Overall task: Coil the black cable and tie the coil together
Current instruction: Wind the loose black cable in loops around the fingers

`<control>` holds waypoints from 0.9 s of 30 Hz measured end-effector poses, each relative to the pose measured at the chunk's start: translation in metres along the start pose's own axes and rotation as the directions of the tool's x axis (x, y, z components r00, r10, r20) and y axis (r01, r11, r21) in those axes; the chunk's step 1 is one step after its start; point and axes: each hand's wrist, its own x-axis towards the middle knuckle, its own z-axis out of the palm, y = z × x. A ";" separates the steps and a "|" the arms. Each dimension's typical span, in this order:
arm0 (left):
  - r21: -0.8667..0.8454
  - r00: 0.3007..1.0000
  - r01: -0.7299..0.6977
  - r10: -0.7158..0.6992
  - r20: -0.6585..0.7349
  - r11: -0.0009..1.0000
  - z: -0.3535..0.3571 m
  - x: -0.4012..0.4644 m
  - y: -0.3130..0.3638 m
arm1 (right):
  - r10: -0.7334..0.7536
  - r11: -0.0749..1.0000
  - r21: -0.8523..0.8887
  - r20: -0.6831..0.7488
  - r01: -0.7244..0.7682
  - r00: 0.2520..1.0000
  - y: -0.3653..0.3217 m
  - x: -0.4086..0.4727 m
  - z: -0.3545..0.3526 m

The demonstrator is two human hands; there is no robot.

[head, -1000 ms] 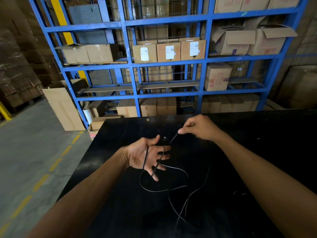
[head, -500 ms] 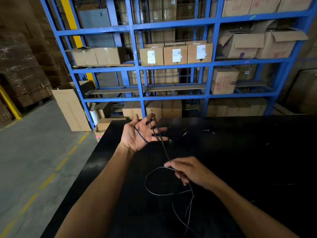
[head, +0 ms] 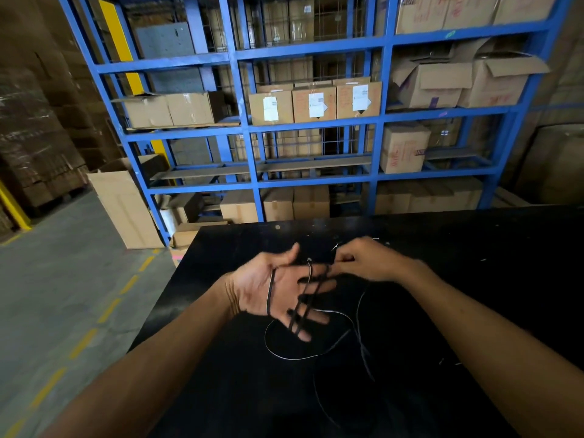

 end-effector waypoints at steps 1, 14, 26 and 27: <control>0.010 0.999 0.045 -0.045 -0.025 0.999 -0.003 0.000 -0.005 | -0.020 0.998 -0.066 0.021 0.021 1.000 -0.006 0.001 -0.011; -0.018 0.807 -0.446 0.394 -0.441 0.895 -0.026 -0.013 0.017 | 0.005 0.959 0.280 -0.141 0.035 0.990 -0.057 -0.029 0.012; -0.119 0.839 -0.540 0.522 -0.153 0.833 0.009 -0.018 0.047 | 0.090 0.772 0.631 0.006 -0.074 0.996 -0.024 -0.041 0.094; -0.110 0.862 -0.506 0.495 -0.110 0.856 0.014 -0.019 0.046 | 0.146 0.793 0.601 -0.022 -0.104 0.989 -0.018 -0.038 0.089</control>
